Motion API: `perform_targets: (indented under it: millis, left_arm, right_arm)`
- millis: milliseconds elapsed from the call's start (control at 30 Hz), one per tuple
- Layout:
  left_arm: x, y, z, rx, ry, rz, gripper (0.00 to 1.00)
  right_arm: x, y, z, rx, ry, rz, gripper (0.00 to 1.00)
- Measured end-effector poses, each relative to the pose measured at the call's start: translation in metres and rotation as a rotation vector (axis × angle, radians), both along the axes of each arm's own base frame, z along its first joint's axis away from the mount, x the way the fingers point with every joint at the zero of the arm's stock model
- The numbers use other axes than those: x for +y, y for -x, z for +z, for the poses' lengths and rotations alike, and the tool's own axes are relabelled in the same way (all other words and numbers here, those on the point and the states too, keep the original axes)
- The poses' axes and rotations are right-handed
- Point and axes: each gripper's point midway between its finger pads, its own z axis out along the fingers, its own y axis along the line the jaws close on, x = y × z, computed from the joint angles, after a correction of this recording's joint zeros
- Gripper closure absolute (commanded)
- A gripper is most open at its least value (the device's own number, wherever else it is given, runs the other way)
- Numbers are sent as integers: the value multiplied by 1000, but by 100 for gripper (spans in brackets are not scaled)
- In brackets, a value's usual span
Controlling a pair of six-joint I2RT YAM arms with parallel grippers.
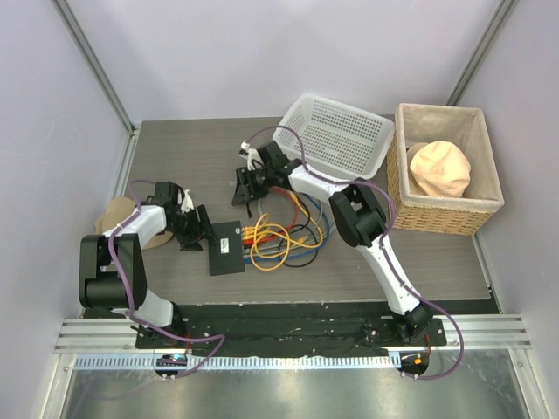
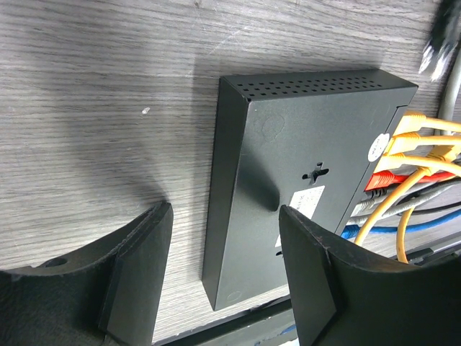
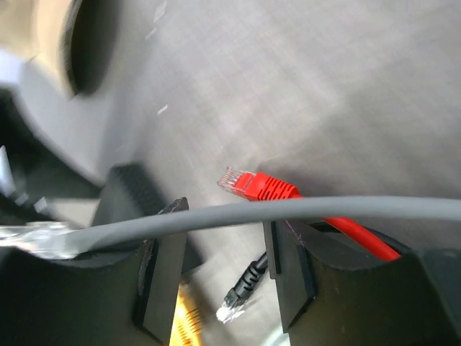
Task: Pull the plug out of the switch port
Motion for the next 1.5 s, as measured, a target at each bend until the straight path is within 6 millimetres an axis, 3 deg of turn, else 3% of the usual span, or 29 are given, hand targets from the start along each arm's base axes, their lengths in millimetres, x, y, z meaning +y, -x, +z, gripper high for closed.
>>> perform_targets:
  millis: [100,267,367,533,700,867,967,1100,1267,1500]
  left_arm:
    - [0,0,0,0,0,0,35]
    - [0,0,0,0,0,0,34]
    - [0,1,0,-2,0,0,34]
    - [-1,4,0,-3,3,-2,34]
    - [-5,3,3,-12,31,-15,34]
    - [-6,6,2,-10,36,-21,35]
    - [-6,7,1,-6,36,-22,35]
    - [-6,7,1,-6,36,-22,34]
    - [-6,7,1,-7,36,-21,35]
    - [-6,9,1,-14,37,-19,35]
  right_arm:
    - [-13,-27,1,-76,50,-88,45]
    - [-61,-82,3,-189,120,-221,46]
    - [-87,-94,6,-193,119,-216,47]
    - [-87,-56,15,-93,-1,-54,49]
    - [-54,7,11,5,-71,130,50]
    - [-27,49,16,38,-114,259,50]
    - [-22,57,18,46,-127,288,50]
    - [-26,54,19,54,-128,294,48]
    - [-32,58,4,90,-107,309,45]
    - [-23,71,3,106,-118,356,44]
